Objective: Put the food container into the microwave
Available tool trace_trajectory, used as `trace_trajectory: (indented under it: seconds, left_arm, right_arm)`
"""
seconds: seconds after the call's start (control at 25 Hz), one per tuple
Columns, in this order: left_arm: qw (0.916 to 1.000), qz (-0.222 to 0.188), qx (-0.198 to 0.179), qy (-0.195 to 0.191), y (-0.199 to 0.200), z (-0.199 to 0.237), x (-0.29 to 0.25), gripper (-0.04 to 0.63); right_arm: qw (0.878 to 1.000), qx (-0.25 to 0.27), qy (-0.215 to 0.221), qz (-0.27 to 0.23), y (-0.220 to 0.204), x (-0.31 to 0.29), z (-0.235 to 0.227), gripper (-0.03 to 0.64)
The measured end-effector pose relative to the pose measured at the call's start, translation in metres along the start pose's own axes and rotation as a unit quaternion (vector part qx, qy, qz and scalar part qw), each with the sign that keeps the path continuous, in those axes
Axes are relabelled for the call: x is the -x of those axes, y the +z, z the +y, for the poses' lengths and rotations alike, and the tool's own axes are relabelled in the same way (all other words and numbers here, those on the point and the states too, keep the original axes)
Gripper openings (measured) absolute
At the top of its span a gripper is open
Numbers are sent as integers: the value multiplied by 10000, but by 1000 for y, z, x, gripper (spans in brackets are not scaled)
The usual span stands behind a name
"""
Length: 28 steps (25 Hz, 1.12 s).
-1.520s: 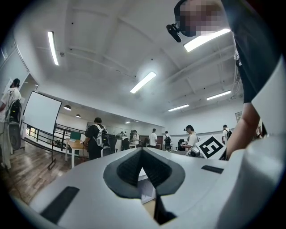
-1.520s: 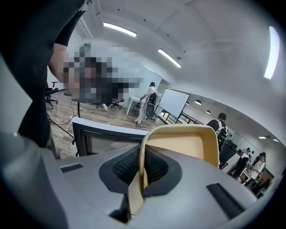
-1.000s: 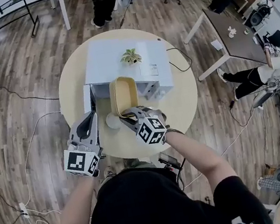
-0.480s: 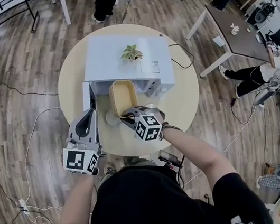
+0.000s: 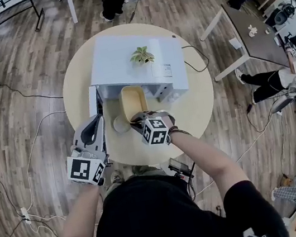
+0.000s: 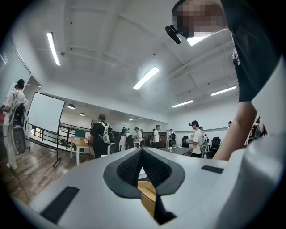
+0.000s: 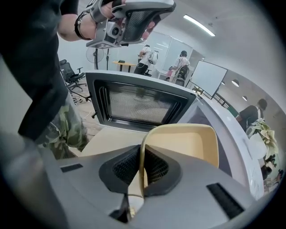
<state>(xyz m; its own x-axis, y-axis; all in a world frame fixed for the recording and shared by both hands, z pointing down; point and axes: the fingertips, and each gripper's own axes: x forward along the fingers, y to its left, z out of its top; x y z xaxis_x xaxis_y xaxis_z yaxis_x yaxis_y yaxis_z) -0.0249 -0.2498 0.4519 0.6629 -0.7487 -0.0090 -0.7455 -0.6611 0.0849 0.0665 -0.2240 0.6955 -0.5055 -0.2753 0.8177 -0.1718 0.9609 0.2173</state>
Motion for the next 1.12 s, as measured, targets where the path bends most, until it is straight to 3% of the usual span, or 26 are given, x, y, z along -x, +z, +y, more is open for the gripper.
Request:
trace_trajectory:
  seconds: [0.48,1.12]
  left_arm:
    - [9998,90,35,189,-6,8,3,18]
    - [9992,208,34,349,-16,12,4,18]
  right_arm:
    - [9985,-188,376,350,-28,-23,-11,25]
    - [9969,-116,467,620,-42,-44,-44,25]
